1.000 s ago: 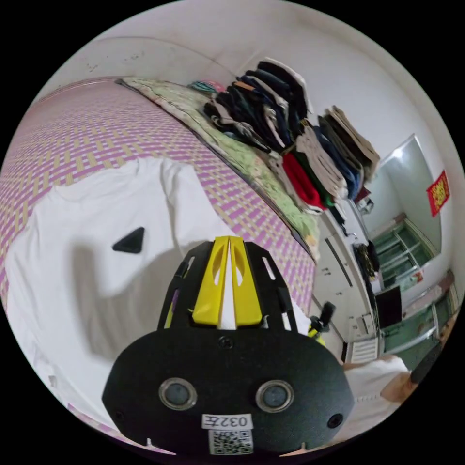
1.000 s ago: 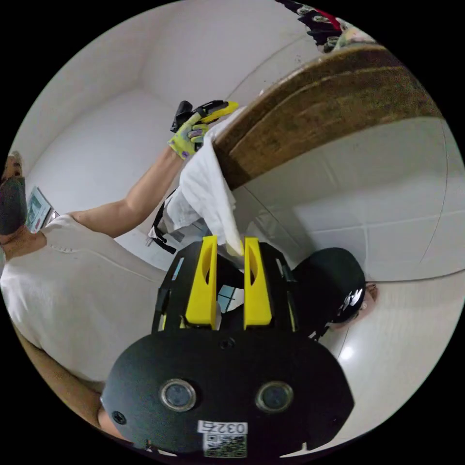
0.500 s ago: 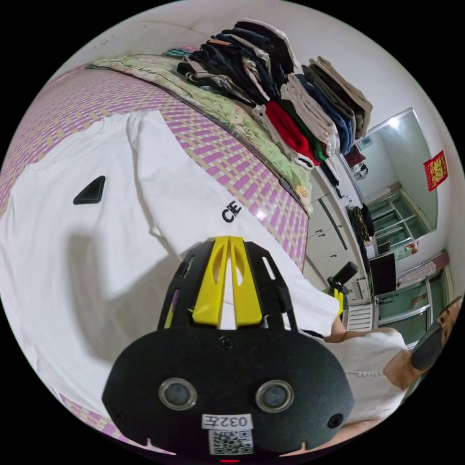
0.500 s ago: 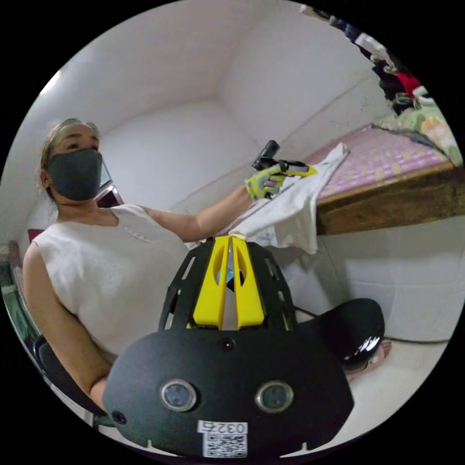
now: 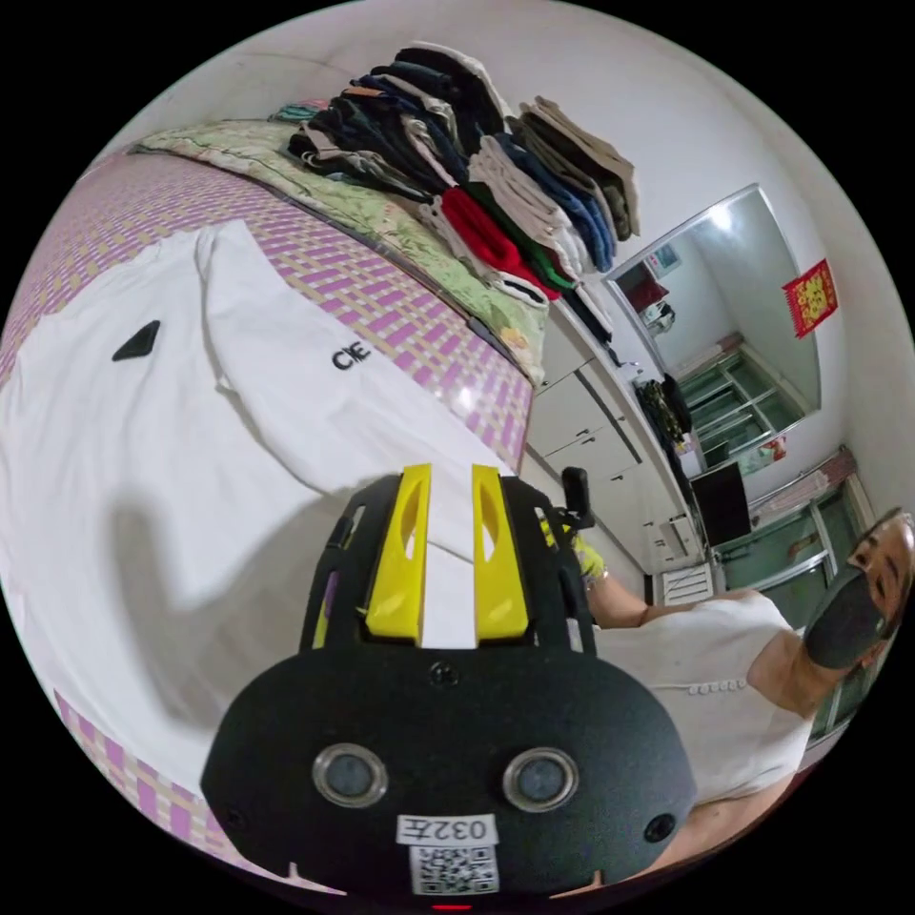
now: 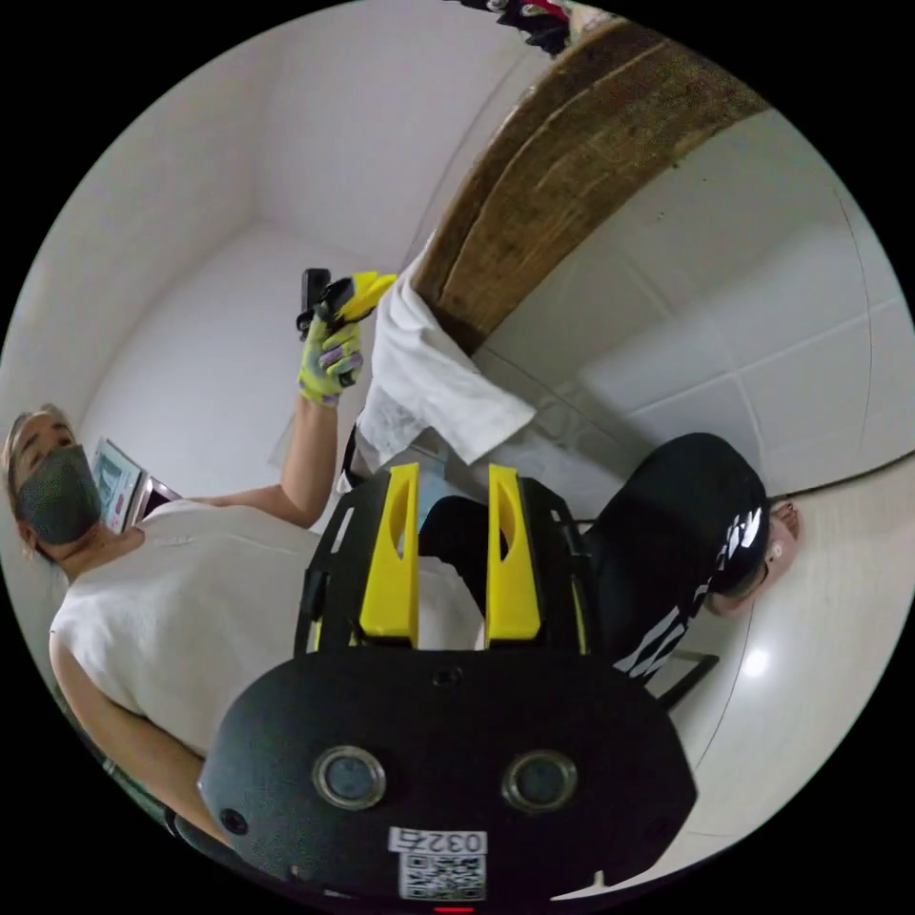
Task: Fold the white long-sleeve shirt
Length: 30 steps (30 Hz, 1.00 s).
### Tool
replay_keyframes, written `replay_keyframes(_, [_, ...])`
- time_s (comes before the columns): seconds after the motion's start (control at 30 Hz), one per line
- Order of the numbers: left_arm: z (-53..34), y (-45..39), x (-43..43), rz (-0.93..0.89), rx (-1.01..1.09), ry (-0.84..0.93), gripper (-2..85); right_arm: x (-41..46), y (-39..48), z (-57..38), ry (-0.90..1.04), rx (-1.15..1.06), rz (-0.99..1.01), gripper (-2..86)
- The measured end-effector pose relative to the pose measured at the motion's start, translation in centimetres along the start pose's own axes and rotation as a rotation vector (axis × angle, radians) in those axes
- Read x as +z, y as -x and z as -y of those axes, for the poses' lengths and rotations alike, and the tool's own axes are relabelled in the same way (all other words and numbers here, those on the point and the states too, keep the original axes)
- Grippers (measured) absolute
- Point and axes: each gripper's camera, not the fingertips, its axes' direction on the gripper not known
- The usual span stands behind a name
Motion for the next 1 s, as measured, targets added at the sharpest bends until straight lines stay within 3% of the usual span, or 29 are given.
replay_keyframes(0.23, [-4.5, 1.8, 1.8, -0.079, -0.054, -0.047, 1.3, 4.2, -2.7, 0.3, -0.047, -0.021, 0.128, 11.9])
replay_keyframes(0.43, [-5.1, 2.2, 3.1, -0.089, -0.048, -0.05, 0.6, 5.4, -0.8, 0.0, -0.114, -0.1, 0.2, 0.4])
replay_keyframes(0.57, [-5.3, 1.8, 3.5, -0.076, -0.022, -0.051, 0.4, 4.5, 3.0, -1.3, -0.107, -0.171, 0.303, -0.8])
replay_keyframes(0.8, [-5.7, 2.4, 7.2, 0.037, -0.03, 0.042, -0.5, 7.8, 2.2, -2.3, 0.02, -0.119, 0.166, 0.0])
replay_keyframes(1.0, [-7.3, 0.6, 7.4, 0.018, 0.055, 0.026, -1.2, 7.2, 1.9, -2.9, 0.085, -0.006, -0.103, 5.9])
